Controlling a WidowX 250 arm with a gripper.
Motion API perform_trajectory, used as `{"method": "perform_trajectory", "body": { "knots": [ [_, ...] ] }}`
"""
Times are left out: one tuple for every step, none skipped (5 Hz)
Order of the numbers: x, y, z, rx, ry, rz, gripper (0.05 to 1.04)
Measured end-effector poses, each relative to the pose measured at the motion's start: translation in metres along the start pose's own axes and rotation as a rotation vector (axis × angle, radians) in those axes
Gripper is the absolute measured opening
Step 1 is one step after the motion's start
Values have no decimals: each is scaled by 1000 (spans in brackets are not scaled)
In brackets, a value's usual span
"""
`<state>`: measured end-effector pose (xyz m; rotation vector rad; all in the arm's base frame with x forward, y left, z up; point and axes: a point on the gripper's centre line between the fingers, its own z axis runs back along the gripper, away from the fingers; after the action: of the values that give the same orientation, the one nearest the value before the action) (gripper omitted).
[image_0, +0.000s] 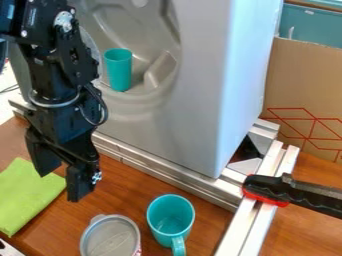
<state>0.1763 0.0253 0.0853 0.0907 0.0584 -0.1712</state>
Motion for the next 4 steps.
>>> {"method": "perform_trajectory", "body": {
  "knots": [
    [-2,-1,-2,-3,9,-2,1001],
    [-17,24,-7,5,18,50,1001],
    [-34,53,-14,4,14,116,1001],
    [-47,68,-35,-46,87,139,1001]
  ]
}}
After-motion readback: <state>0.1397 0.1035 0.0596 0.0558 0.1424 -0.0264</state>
